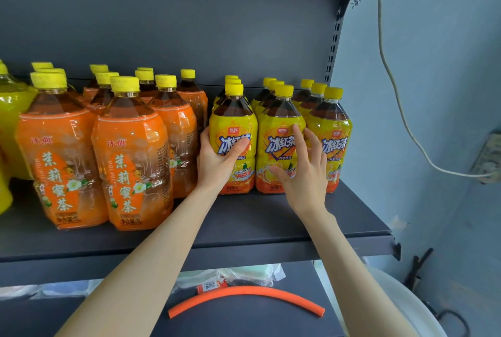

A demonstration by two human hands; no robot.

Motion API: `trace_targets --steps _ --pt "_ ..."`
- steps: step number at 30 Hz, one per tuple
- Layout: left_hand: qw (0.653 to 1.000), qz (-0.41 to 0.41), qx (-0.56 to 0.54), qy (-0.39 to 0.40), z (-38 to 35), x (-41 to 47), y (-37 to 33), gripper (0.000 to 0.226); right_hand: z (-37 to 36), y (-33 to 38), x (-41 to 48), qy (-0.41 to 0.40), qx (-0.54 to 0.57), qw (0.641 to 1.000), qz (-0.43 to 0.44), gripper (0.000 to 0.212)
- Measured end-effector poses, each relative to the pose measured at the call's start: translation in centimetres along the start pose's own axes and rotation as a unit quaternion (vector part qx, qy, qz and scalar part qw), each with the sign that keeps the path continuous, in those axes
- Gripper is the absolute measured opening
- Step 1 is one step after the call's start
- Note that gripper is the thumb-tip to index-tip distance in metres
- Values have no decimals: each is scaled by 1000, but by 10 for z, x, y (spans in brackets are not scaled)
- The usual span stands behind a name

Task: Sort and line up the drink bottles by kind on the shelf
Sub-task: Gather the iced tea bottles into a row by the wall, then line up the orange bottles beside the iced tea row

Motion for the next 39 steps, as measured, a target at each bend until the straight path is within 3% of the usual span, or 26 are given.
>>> trace_targets --steps 7,13,17,23,26,31,33,36,39 --pt "998 26 47 33 8 -10 -18 81 17 10 -3 61 -12 998 -21 76" --pt "988 -52 128 64 39 -53 -38 54 20 27 -30 56 86 995 -8 25" --pt "987 -93 130 30 78 -83 -52 24 10 57 -48 95 171 981 -10 14" --pt "971 -169 155 -71 150 -97 -53 11 -14 117 -72 174 274 945 -42 15" --pt "958 -183 179 -127 183 -88 -41 20 -32 145 -84 216 311 922 -76 42" --pt "946 -158 231 -163 224 -58 -16 69 -62 180 -95 229 351 893 -162 96" --pt "952 -134 233 -146 233 -43 -6 84 -71 185 -99 217 353 889 -193 99" --pt "984 -78 144 -70 238 -27 -1 99 -75 186 -104 204 367 883 -211 85" --pt "992 -65 97 -40 242 -22 3 98 -75 187 -106 181 369 885 -219 81"
Point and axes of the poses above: each hand's wrist, its own x-axis towards the middle knuckle, its own z-axis out of the back of the hand, y = z × x, the point moved 1 cm from there along x, towards the middle knuckle, and after that the axes turned 11 degrees about -z, right-handed, at the moved point
